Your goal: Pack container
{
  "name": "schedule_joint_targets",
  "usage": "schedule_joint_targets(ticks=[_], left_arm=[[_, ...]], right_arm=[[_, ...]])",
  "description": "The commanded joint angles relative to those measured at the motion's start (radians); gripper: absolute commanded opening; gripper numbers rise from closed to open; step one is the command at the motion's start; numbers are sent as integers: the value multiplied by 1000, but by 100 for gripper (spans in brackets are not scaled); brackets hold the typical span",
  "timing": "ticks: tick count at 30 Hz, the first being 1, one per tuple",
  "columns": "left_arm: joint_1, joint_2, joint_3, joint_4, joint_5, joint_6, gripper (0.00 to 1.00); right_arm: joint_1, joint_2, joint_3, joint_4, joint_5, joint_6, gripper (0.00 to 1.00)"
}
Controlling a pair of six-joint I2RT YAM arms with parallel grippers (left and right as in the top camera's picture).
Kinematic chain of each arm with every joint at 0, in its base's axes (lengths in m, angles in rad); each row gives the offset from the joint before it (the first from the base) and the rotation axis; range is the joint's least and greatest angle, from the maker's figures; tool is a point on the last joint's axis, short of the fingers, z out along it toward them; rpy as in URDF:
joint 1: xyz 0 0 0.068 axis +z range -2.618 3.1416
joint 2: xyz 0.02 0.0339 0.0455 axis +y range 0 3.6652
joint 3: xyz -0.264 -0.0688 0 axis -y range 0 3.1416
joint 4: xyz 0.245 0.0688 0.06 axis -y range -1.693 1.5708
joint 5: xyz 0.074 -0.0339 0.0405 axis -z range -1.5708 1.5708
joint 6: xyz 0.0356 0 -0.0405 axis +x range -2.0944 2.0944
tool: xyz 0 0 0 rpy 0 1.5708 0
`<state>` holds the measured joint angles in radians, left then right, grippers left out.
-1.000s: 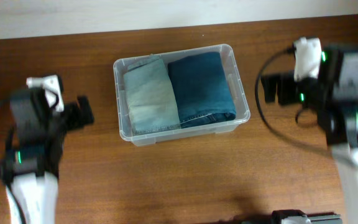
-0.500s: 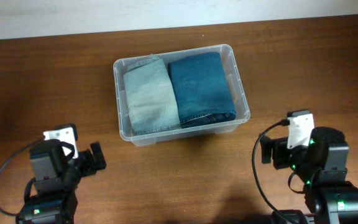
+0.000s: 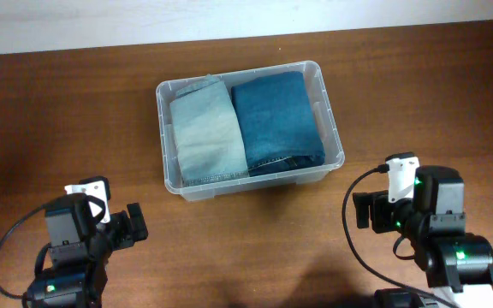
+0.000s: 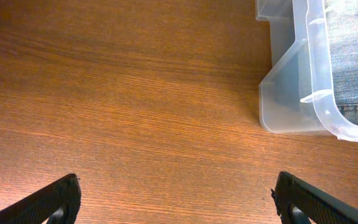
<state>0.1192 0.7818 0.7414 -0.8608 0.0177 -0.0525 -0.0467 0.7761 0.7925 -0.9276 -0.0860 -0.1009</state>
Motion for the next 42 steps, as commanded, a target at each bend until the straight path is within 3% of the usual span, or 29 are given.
schedule_joint_targets(ticks=[1, 6, 16, 20, 30, 35, 42], left_arm=[[2, 0, -6, 0, -7, -10, 99], [2, 0, -6, 0, -7, -10, 99], [2, 0, -6, 0, -7, -10, 99], [2, 0, -6, 0, -7, -10, 99], [2, 0, -6, 0, -7, -10, 99], [2, 0, -6, 0, -7, -10, 99], [2, 0, -6, -1, -7, -10, 99]], right_arm=[[2, -18, -11, -3, 16, 4, 98], [1, -186, -54, 13, 16, 4, 98], [1, -780, -372, 161, -14, 4, 98], [1, -740, -461, 327, -13, 3, 98], [1, -753, -790, 953, -20, 5, 98], [1, -768, -787, 863, -34, 4, 98], [1, -765, -787, 861, -34, 4, 99]])
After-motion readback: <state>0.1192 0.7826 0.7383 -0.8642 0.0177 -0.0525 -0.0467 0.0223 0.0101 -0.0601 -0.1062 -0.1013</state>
